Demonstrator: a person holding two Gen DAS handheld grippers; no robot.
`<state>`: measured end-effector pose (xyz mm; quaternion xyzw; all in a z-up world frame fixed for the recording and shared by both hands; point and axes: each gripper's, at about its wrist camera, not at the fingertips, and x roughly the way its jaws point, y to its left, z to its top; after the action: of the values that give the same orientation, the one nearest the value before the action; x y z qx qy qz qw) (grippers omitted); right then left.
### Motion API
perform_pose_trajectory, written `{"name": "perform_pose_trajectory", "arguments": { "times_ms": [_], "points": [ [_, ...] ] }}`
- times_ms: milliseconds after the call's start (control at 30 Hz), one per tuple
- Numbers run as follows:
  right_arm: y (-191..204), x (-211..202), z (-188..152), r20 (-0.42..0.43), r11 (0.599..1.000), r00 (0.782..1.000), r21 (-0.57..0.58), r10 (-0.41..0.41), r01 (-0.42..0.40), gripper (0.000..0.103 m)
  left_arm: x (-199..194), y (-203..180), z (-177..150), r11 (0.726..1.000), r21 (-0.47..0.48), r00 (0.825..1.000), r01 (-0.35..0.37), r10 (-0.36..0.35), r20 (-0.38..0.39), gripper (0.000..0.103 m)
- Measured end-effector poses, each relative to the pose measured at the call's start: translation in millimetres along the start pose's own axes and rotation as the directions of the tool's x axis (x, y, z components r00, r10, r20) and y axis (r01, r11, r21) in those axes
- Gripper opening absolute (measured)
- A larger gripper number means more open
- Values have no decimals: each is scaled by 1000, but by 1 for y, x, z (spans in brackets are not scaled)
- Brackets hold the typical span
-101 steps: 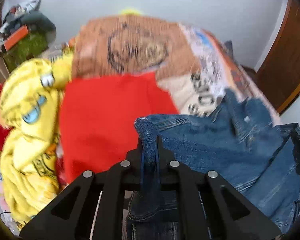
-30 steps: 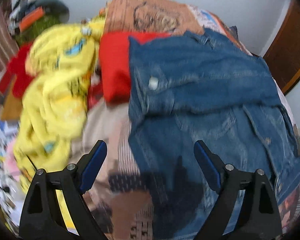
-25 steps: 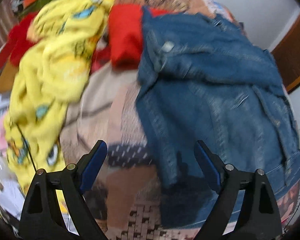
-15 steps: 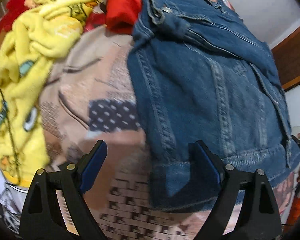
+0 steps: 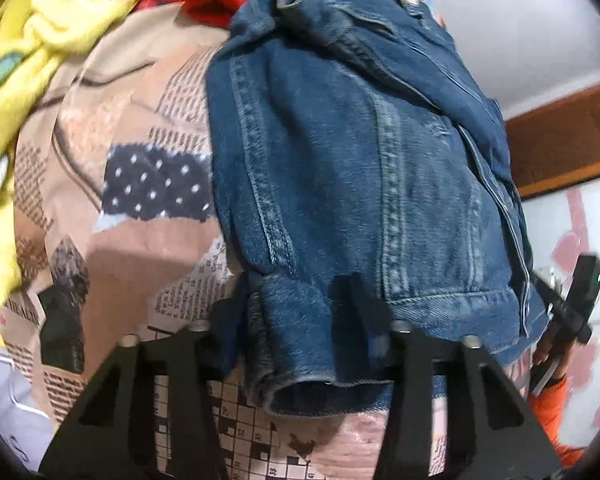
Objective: Fold large clothes
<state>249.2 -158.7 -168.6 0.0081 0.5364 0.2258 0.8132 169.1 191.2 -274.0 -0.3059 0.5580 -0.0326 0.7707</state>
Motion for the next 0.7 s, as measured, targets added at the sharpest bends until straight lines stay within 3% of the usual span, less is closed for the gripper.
{"name": "perform_pose_trajectory", "arguments": {
  "times_ms": [100, 267, 467, 700],
  "points": [
    [-1, -9, 5, 33, 1000, 999, 5, 31, -31, 13, -14, -9, 4, 999, 34, 999, -28, 27, 40, 17],
    [10, -28, 20, 106, 999, 994, -39, 42, -38, 11, -49, -35, 21, 994, 94, 985, -49, 33, 167, 14],
    [14, -46, 52, 186, 997, 981, -70, 54, -41, 10, -99, -73, 65, 979, 193, 947, -69, 3, 322, 14],
    [5, -51, 110, 282, 999, 959, -41, 34, -24, 10, -124, -92, 130, 980, 177, 896, -93, 5, 444, 14]
  ]
}}
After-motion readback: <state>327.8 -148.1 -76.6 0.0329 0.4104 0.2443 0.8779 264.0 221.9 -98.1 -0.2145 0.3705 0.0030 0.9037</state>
